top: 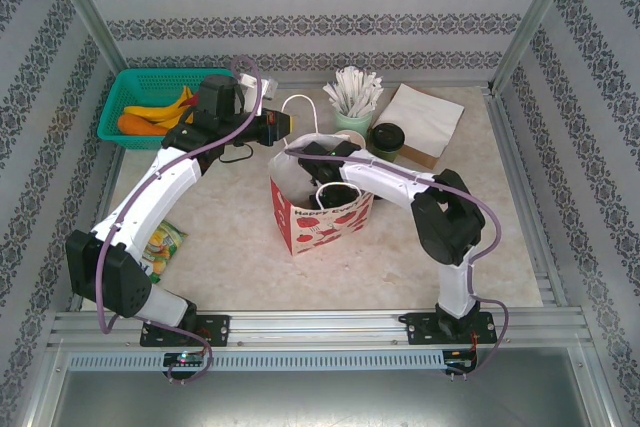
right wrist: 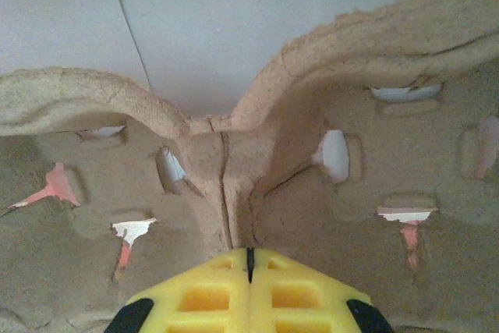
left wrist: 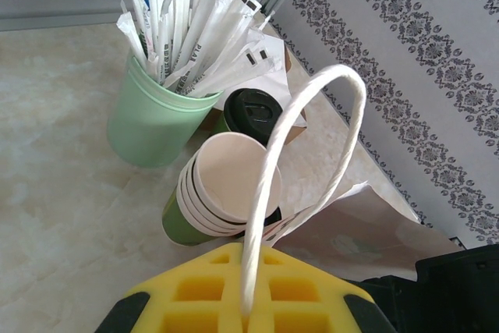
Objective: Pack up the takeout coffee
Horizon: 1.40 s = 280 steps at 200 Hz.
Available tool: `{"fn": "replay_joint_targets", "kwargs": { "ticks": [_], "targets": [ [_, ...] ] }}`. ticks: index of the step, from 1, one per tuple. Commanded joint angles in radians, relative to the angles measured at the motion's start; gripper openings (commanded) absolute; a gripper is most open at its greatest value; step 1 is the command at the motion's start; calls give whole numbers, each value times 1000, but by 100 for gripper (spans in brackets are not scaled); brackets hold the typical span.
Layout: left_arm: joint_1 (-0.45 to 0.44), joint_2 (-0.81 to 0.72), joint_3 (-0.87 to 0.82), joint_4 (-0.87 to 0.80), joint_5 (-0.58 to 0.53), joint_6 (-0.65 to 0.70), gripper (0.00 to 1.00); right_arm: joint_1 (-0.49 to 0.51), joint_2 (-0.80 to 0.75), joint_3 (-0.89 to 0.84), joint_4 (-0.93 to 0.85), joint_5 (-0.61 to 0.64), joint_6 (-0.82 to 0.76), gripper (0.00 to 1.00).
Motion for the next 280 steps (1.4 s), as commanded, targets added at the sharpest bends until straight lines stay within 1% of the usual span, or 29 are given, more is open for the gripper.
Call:
{"fn": "replay_joint_targets", "kwargs": {
  "ticks": [1, 45, 85, 117, 160, 196, 233, 256, 280],
  "targets": [
    [9, 10, 38, -20, 31, 22, 0, 11, 39, -7, -25, 31, -5, 0],
    [10, 12, 37, -19, 40, 20, 0, 12, 68, 3, -26, 29, 3, 0],
    [10, 13, 39, -20, 45, 20, 0, 20, -22, 62, 3, 6, -6, 0],
    [10, 17, 49, -30, 52, 25, 0, 18, -68, 60, 85, 64, 14, 0],
    [8, 22, 58, -46, 54, 31, 0, 10, -31, 33, 153, 144, 25, 0],
    [8, 29, 66, -54, 62, 28, 0, 4, 44, 25, 164, 134, 17, 0],
    [10, 32, 69, -56, 59, 23, 0, 5, 82, -5, 177, 116, 8, 0],
    [9, 31, 67, -57, 56, 23, 0, 7, 69, -4, 164, 108, 6, 0],
    [9, 30, 66, -56, 54, 23, 0, 11, 8, 14, 155, 95, 10, 0]
  ]
}}
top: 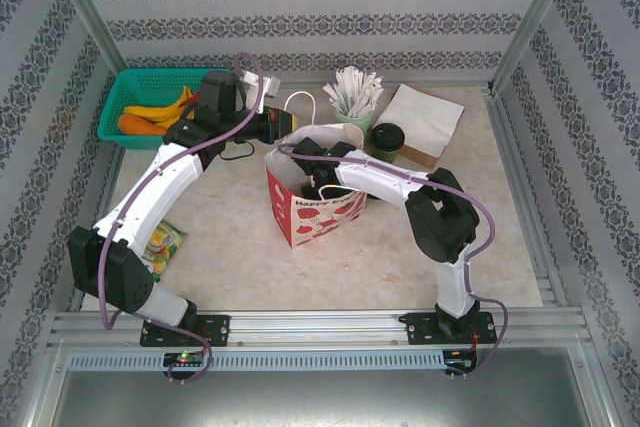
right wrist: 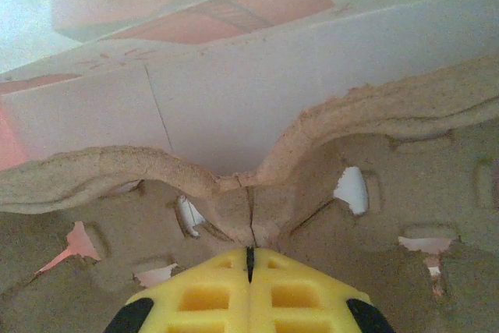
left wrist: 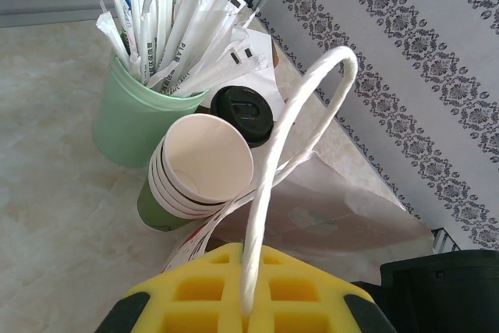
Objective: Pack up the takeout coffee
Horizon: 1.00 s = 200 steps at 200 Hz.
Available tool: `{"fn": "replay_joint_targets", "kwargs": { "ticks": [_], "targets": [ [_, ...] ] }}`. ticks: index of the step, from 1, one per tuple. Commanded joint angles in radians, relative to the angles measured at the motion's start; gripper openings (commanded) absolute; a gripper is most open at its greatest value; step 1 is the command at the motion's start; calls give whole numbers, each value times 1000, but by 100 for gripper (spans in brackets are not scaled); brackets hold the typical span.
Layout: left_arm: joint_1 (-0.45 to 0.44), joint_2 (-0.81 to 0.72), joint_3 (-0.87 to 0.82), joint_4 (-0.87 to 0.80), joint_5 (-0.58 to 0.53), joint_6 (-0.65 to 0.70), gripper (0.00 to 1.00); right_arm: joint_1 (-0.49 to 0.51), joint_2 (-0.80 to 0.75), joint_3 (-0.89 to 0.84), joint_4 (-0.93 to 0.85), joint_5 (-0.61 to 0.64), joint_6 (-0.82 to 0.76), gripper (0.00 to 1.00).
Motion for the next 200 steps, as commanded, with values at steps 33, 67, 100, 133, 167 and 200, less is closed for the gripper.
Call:
{"fn": "replay_joint_targets", "kwargs": {
  "ticks": [33, 67, 100, 133, 167, 200],
  "targets": [
    [8, 7, 25, -28, 18, 13, 0, 11, -96, -17, 1, -16, 0, 0],
    [8, 9, 23, -26, 15, 13, 0, 17, -75, -66, 8, -47, 10, 0],
    [8, 9, 22, -26, 18, 11, 0, 25, -40, -57, 10, -68, 13, 0],
    [9, 4, 20, -28, 18, 14, 0, 27, 13, -19, -74, 36, 30, 0],
    [9, 3, 19, -31, 16, 19, 0, 27, 15, -12, -93, 53, 28, 2],
    [9, 5, 20, -29, 19, 18, 0, 33, -18, 7, -63, 11, 17, 10]
  ]
}}
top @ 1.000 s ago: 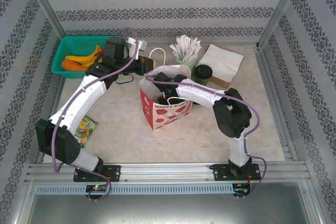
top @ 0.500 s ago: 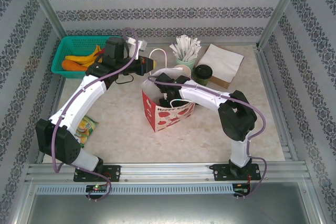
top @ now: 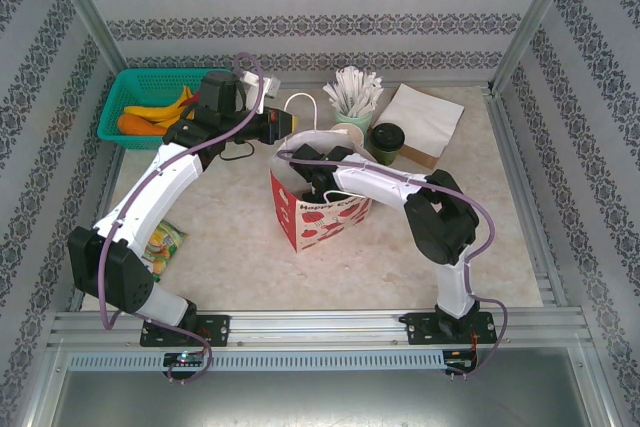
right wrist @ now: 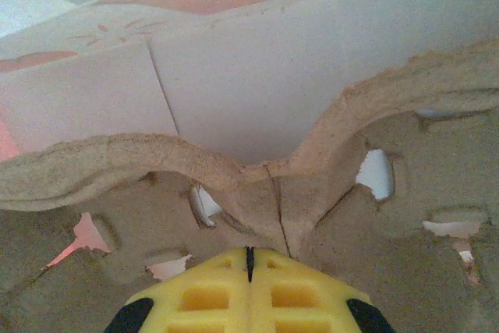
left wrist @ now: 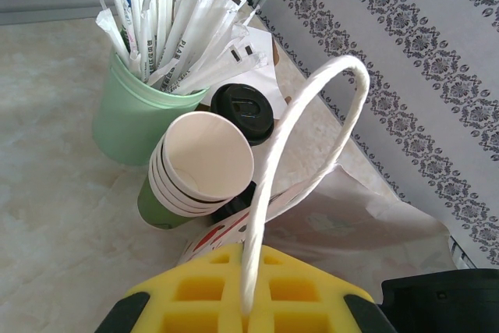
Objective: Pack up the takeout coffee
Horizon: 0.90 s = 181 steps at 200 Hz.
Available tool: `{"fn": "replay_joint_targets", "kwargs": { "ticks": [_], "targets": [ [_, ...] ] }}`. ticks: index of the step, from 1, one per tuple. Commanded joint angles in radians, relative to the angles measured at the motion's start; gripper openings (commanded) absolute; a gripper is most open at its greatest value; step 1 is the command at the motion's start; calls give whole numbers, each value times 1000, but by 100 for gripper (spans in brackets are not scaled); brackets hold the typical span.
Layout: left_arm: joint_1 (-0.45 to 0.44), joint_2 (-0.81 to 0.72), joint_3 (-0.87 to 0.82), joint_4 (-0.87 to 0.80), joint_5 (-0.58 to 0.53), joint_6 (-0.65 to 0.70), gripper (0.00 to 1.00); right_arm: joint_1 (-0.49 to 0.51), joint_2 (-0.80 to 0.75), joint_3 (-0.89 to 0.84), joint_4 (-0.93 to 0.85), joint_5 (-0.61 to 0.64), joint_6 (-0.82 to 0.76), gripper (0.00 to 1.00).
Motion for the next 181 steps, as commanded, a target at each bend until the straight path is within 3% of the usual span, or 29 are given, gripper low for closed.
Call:
{"fn": "replay_joint_targets", "kwargs": {
  "ticks": [1, 181],
  "targets": [
    [8, 5, 20, -23, 19, 13, 0, 12, -13, 30, -17, 9, -2, 11],
    [9, 17, 24, -17, 51, 15, 0, 17, -238, 83, 29, 63, 27, 40]
  ]
}}
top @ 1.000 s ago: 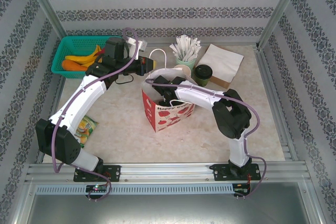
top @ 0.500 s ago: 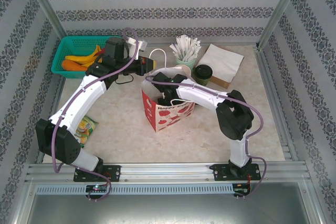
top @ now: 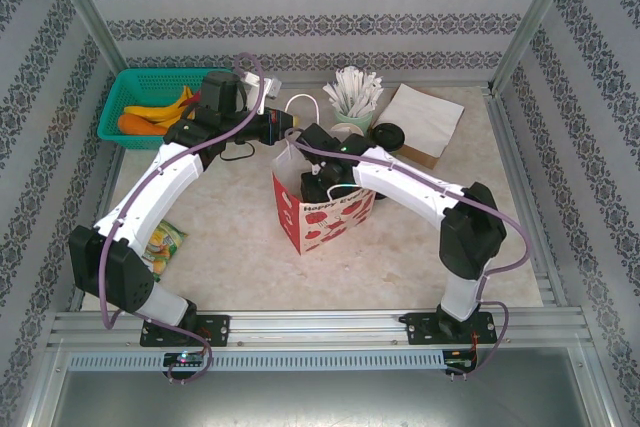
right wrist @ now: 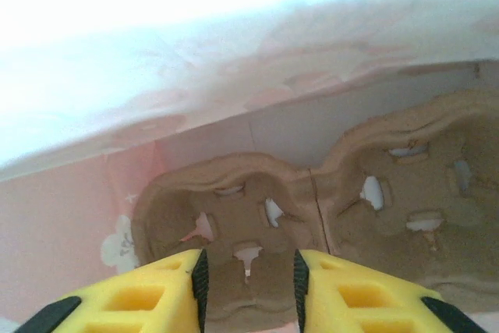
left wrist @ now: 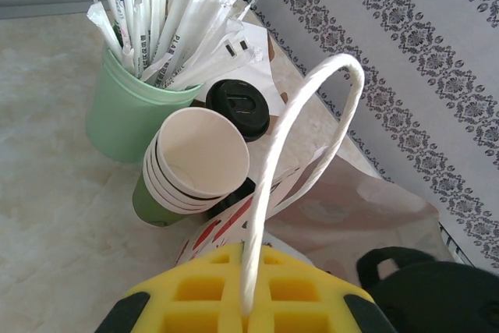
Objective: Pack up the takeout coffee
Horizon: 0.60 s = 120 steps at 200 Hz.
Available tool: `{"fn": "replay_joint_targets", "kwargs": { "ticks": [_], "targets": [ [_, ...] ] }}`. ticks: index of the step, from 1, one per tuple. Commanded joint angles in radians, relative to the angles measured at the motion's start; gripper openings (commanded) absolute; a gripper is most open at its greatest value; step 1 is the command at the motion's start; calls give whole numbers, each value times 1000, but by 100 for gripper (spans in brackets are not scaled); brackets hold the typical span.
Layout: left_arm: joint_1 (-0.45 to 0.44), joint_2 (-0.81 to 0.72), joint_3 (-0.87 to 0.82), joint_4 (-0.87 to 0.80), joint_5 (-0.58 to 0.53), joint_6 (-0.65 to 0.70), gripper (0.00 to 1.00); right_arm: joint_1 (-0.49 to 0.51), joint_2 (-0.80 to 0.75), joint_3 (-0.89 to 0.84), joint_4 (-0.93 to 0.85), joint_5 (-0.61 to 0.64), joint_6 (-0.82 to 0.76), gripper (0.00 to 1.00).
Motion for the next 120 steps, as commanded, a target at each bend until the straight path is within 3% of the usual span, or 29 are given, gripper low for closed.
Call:
{"fn": "replay_joint_targets", "kwargs": {
  "ticks": [1, 120],
  "targets": [
    [9, 11, 25, -14, 33, 12, 0, 12, -60, 35, 8, 49, 18, 40],
    [9, 2, 31, -21, 59, 30, 0, 12, -269, -37, 206, 91, -63, 68]
  ]
}}
